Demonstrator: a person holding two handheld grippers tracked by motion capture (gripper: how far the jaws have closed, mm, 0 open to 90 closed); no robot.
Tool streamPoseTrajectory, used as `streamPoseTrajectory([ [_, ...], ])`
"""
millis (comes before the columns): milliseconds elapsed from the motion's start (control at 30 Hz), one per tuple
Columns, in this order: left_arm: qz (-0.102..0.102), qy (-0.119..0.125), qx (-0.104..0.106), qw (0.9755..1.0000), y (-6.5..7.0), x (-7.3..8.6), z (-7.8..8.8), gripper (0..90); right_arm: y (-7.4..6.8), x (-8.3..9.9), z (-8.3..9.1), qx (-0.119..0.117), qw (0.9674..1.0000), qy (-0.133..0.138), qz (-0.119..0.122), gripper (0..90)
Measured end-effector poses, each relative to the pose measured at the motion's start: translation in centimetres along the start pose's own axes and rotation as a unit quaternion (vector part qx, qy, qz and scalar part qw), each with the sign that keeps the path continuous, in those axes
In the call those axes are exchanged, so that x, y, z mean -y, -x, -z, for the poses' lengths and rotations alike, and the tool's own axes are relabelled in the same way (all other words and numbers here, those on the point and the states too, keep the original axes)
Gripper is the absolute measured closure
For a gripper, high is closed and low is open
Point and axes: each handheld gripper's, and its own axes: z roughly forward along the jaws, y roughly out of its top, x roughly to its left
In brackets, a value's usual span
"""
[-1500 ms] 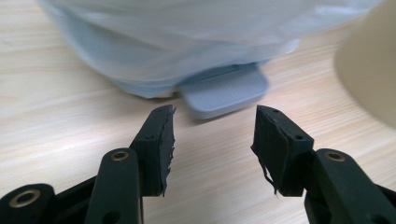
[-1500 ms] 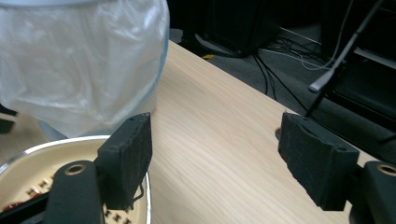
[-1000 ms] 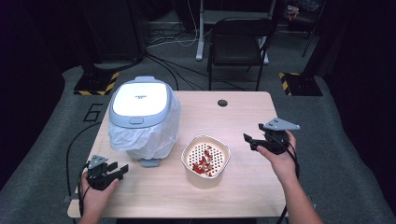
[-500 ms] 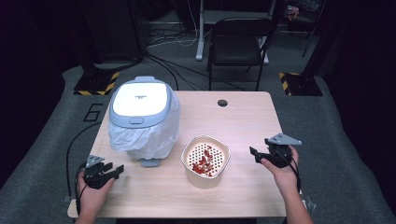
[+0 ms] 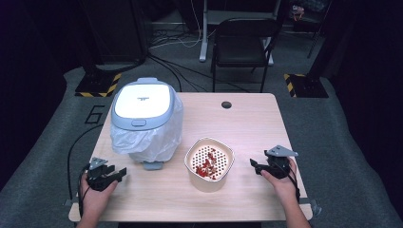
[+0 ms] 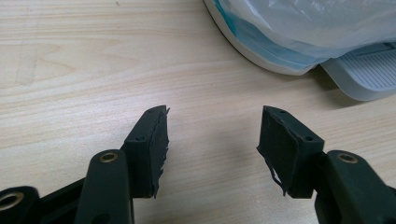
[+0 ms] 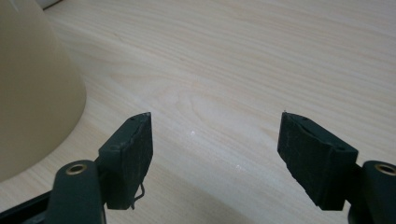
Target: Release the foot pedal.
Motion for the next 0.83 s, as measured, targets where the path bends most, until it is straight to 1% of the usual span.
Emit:
streamPoseTrajectory([
  [33,-0.004,-0.001,0.001,1.0,0.0,0.0,0.0,42.2,0.0,0.3,-0.1,-0.003,1.0,-0.003,0.001,26.3],
  [67,-0.002,-0.001,0.004,1.0,0.1,0.0,-0.1,42.2,0.0,0.5,-0.2,-0.004,1.0,-0.008,0.002,26.2],
  [100,-0.005,-0.002,0.003,1.0,0.1,0.0,-0.1,42.1,0.0,0.7,-0.4,-0.004,0.9999,-0.008,0.009,26.2],
  [167,-0.014,-0.002,0.001,0.9999,0.1,0.0,-0.1,41.8,-0.1,1.1,-0.5,-0.006,0.9998,-0.015,0.007,26.3],
  [200,-0.012,0.0,0.001,0.9999,0.1,0.0,-0.1,41.6,-0.1,1.2,-0.6,-0.009,0.9997,-0.016,0.014,26.2],
  [233,-0.009,-0.002,0.004,1.0,0.2,0.0,-0.2,41.6,-0.2,1.3,-0.6,-0.012,0.9997,-0.016,0.009,26.2],
  [267,-0.012,-0.002,0.003,0.9999,0.1,0.0,-0.2,41.5,-0.2,1.3,-0.7,-0.016,0.9996,-0.016,0.014,26.2],
  [300,-0.011,-0.004,0.004,0.9999,0.2,0.0,-0.3,41.3,-0.2,1.4,-0.8,-0.015,0.9997,-0.015,0.013,26.2],
  [333,-0.016,-0.003,0.002,0.9999,0.2,0.0,-0.4,41.2,-0.3,1.5,-0.8,-0.014,0.9996,-0.017,0.018,26.2],
  [400,-0.019,-0.007,0.005,0.9998,0.3,0.0,-0.4,41.0,-0.3,1.6,-1.0,-0.016,0.9995,-0.021,0.018,26.2],
  [433,-0.026,-0.007,0.001,0.9996,0.3,-0.1,-0.5,40.8,-0.3,1.7,-1.1,-0.017,0.9994,-0.023,0.02,26.1],
  [467,-0.023,-0.004,0.001,0.9997,0.4,0.0,-0.5,40.4,-0.4,1.8,-1.1,-0.02,0.9993,-0.027,0.016,26.0],
  [500,-0.025,-0.003,0.0,0.9997,0.4,-0.1,-0.6,39.7,-0.3,1.9,-1.2,-0.02,0.9993,-0.027,0.02,25.7],
  [533,-0.029,-0.008,0.002,0.9996,0.4,-0.1,-0.6,39.5,-0.4,2.0,-1.3,-0.021,0.9993,-0.028,0.014,25.2],
  [567,-0.031,-0.004,-0.001,0.9995,0.4,-0.1,-0.7,39.2,-0.4,2.1,-1.3,-0.023,0.9992,-0.029,0.017,25.0],
  [600,-0.036,-0.007,-0.001,0.9993,0.4,-0.1,-0.8,38.6,-0.4,2.2,-1.4,-0.02,0.9992,-0.032,0.015,24.8],
  [633,-0.034,-0.01,0.001,0.9994,0.5,-0.2,-0.9,38.6,-0.4,2.3,-1.4,-0.018,0.9993,-0.031,0.013,24.4],
  [667,-0.036,-0.009,0.0,0.9993,0.5,-0.2,-1.0,38.6,-0.3,2.4,-1.3,-0.016,0.9992,-0.034,0.012,24.1],
  [700,-0.043,-0.007,-0.001,0.9991,0.6,-0.2,-1.1,38.2,-0.2,2.4,-1.3,-0.015,0.9993,-0.033,0.014,23.9],
  [733,-0.043,-0.007,-0.001,0.9991,0.6,-0.2,-1.1,38.0,-0.2,2.4,-1.3,-0.015,0.9993,-0.033,0.014,23.9],
  [767,-0.047,-0.008,-0.002,0.9989,0.6,-0.2,-1.2,38.0,-0.1,2.6,-1.2,-0.01,0.9995,-0.031,0.006,22.9],
  [800,-0.045,-0.006,0.001,0.999,0.7,-0.2,-1.3,37.7,0.0,2.6,-1.2,-0.007,0.9995,-0.03,0.006,22.7],
  [833,-0.049,-0.003,0.001,0.9988,0.6,-0.2,-1.3,36.8,0.1,2.6,-1.2,-0.006,0.9996,-0.029,0.002,22.5],
])
